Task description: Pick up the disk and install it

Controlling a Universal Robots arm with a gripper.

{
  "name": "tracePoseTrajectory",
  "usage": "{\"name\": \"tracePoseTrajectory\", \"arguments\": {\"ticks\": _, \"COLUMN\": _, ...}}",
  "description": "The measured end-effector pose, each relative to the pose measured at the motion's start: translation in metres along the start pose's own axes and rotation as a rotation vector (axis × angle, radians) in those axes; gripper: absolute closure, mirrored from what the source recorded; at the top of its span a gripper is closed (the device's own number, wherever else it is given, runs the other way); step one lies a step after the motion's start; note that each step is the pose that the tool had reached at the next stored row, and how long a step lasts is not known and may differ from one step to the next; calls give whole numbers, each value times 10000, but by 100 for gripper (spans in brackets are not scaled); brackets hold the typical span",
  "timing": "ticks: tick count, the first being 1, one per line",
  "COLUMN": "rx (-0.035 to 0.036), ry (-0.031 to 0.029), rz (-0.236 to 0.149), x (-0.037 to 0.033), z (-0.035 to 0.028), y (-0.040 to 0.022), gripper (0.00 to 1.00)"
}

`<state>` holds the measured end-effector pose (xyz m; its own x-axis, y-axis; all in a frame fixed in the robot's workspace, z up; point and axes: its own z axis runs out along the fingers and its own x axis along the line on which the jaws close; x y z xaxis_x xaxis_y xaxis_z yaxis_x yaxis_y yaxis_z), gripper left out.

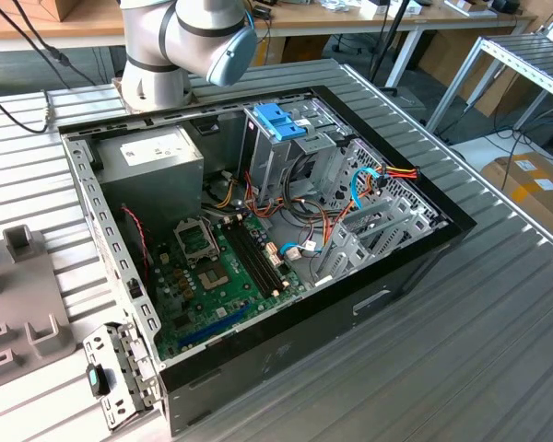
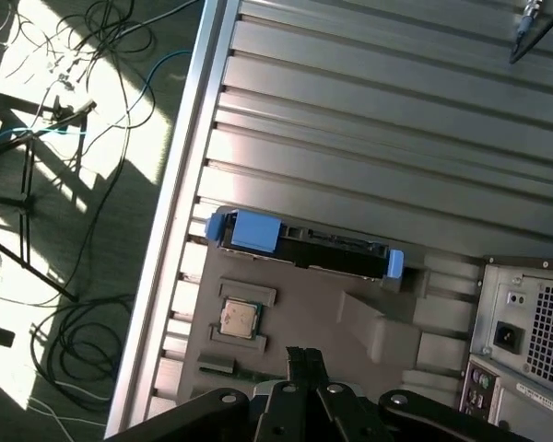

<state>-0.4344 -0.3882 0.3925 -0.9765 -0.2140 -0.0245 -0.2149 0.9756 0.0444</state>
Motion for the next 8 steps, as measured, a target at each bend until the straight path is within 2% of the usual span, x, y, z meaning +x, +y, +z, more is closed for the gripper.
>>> {"name": "tracePoseTrajectory", "arguments": {"ticks": 8, "rx": -9, "ry": 17, "rz": -372, "x": 0, "z": 0, "y": 0, "gripper": 89}}
